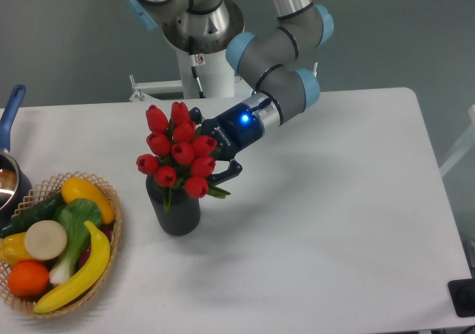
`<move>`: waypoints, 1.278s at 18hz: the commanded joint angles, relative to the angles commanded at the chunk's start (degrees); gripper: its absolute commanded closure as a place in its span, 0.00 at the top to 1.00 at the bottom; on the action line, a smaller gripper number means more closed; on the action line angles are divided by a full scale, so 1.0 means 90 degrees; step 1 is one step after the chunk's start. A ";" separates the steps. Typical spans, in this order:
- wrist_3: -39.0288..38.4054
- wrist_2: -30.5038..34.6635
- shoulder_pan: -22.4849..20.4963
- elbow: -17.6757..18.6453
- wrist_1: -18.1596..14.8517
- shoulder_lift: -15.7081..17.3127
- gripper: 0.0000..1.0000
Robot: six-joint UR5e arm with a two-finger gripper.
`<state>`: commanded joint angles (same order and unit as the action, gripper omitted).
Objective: Insert the flowers into the vase
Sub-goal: 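Push the tulips further down into the vase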
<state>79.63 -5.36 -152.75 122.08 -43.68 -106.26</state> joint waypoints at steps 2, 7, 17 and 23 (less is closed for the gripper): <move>0.0000 0.0000 0.0000 0.0000 0.0000 0.0000 0.88; -0.0010 0.0010 -0.0020 -0.0010 0.0000 0.0029 1.00; -0.0049 0.0741 -0.0010 -0.0029 -0.0010 0.0371 1.00; -0.0029 0.1503 -0.0010 -0.0029 -0.0010 0.0527 1.00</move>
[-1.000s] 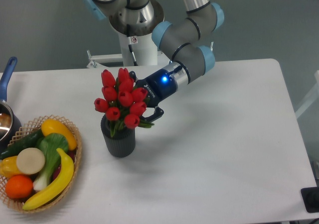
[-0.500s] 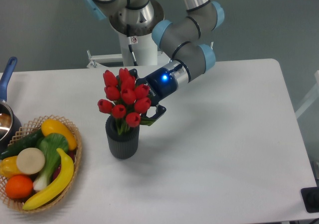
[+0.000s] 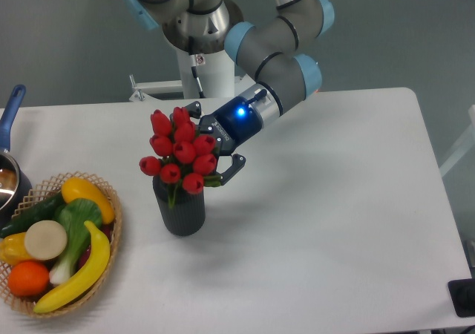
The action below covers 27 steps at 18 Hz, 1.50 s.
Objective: Insert the flowers into the vase
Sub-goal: 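Push the tulips further down into the vase, then open the gripper to release the tulips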
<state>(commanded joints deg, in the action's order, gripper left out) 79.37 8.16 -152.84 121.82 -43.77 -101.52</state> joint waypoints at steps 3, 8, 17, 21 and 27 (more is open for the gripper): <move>-0.0039 0.0381 0.0010 -0.0019 -0.0010 0.0176 1.00; -0.0039 0.0957 0.0029 -0.0029 -0.0010 0.0381 1.00; -0.0039 0.2119 0.0088 0.0039 -0.0029 0.0830 1.00; -0.0068 0.2627 0.0098 -0.0010 -0.0049 0.0938 1.00; -0.0078 0.3429 0.0098 -0.0010 -0.0146 0.1318 1.00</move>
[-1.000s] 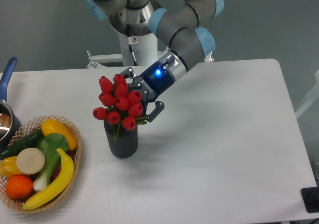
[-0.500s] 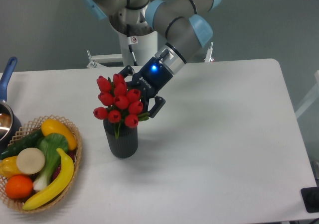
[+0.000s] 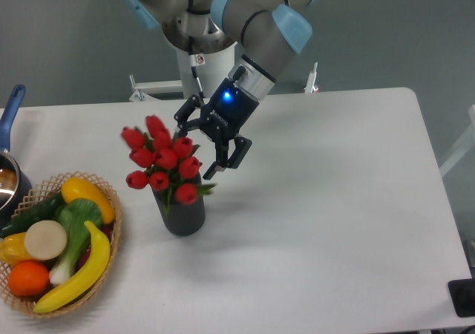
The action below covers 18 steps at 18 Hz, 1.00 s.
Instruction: Insert the flowers into the vase
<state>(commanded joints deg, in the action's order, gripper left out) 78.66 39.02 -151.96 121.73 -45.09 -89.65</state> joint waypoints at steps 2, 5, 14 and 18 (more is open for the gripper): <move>0.0000 0.0340 0.0000 -0.0029 -0.0078 0.0185 1.00; 0.0000 0.1150 -0.0010 -0.0165 -0.0137 0.0468 1.00; -0.0088 0.4713 -0.0059 -0.0928 -0.0820 0.0704 1.00; -0.0029 0.5303 -0.0049 -0.1287 -0.1424 0.0684 1.00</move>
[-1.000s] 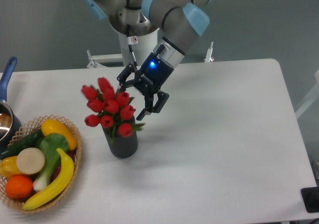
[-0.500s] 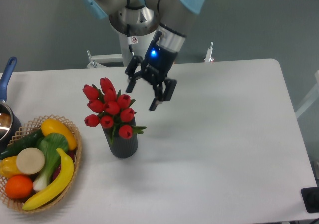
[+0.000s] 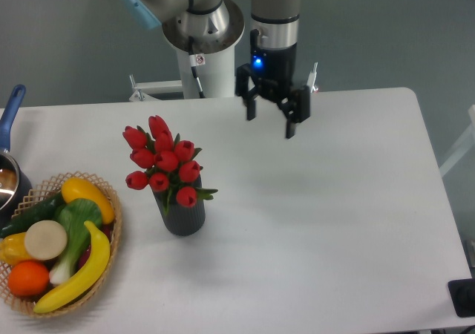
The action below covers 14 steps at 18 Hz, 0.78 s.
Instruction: Insert the flowers into the vase
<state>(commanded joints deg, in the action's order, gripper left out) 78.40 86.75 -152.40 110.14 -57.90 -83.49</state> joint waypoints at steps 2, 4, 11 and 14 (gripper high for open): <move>0.0010 0.0020 -0.0068 -0.0371 -0.0507 -0.0029 1.00; 0.0184 -0.0029 -0.0263 -0.0490 -0.0744 0.0000 1.00; 0.0234 -0.0448 -0.0215 -0.0676 -0.0978 -0.0010 1.00; 0.0244 -0.0449 -0.0157 -0.0715 -0.0978 -0.0107 1.00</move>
<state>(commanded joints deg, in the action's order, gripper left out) 80.59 82.71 -153.81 103.71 -66.71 -84.46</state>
